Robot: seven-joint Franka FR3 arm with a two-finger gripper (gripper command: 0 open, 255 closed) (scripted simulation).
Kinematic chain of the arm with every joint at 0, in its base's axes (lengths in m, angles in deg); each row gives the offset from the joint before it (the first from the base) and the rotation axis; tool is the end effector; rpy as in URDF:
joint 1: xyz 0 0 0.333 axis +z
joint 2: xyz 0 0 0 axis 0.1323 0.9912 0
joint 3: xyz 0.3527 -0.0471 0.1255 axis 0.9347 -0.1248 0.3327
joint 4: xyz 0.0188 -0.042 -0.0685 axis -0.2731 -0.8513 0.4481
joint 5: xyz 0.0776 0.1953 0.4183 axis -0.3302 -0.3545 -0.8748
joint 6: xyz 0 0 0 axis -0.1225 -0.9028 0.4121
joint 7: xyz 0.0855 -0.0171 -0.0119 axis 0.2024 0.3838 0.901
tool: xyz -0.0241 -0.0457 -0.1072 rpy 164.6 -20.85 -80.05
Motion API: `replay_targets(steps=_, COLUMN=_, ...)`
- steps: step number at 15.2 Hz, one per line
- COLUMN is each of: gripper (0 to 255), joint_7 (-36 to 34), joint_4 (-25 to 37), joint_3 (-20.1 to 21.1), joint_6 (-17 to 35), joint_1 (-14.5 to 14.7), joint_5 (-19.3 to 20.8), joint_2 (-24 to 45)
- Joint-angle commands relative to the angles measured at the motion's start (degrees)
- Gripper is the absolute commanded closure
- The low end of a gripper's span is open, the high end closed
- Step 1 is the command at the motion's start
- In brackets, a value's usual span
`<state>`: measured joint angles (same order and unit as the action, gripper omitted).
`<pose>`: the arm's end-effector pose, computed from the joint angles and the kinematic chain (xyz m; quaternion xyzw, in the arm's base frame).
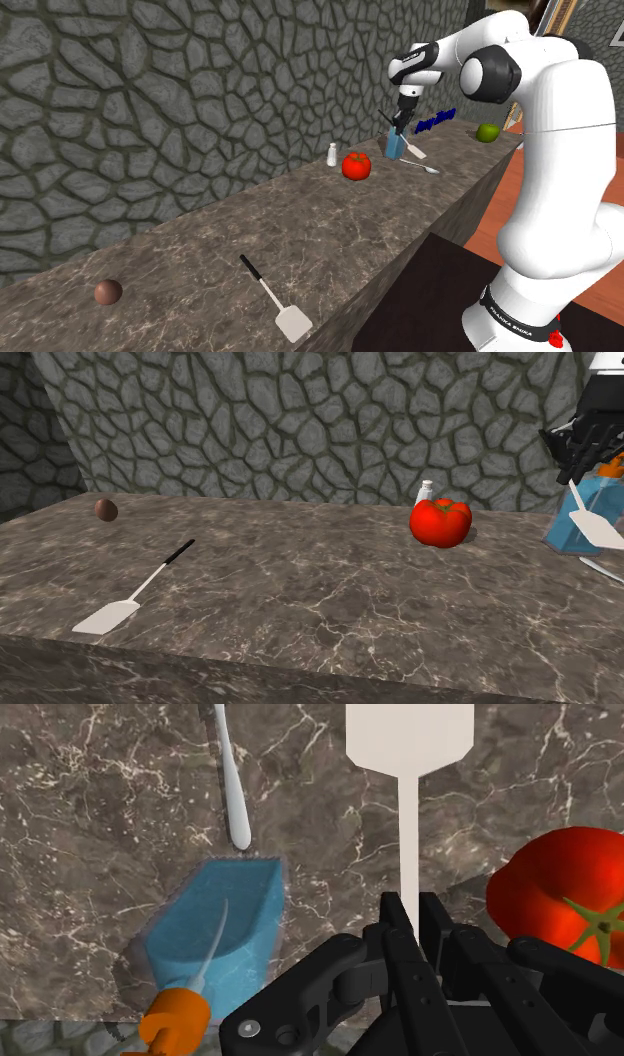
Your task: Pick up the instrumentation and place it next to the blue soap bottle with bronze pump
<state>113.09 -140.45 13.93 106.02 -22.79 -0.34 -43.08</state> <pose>0.5969 -0.5292 0.4295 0.9976 -0.0611 0.0330 0.0015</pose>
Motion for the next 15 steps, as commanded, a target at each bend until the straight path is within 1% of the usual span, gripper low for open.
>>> replay_targets(steps=1, gripper=255, joint_7=0.1, joint_4=-1.0, joint_3=0.1, joint_6=1.4, joint_1=0.0, joint_5=-0.1, joint_2=0.3)
replay_targets(steps=15, gripper=255, joint_7=1.3, joint_4=-6.1, joint_3=0.8, joint_6=10.2, joint_1=-0.1, joint_5=-1.5, joint_2=4.2)
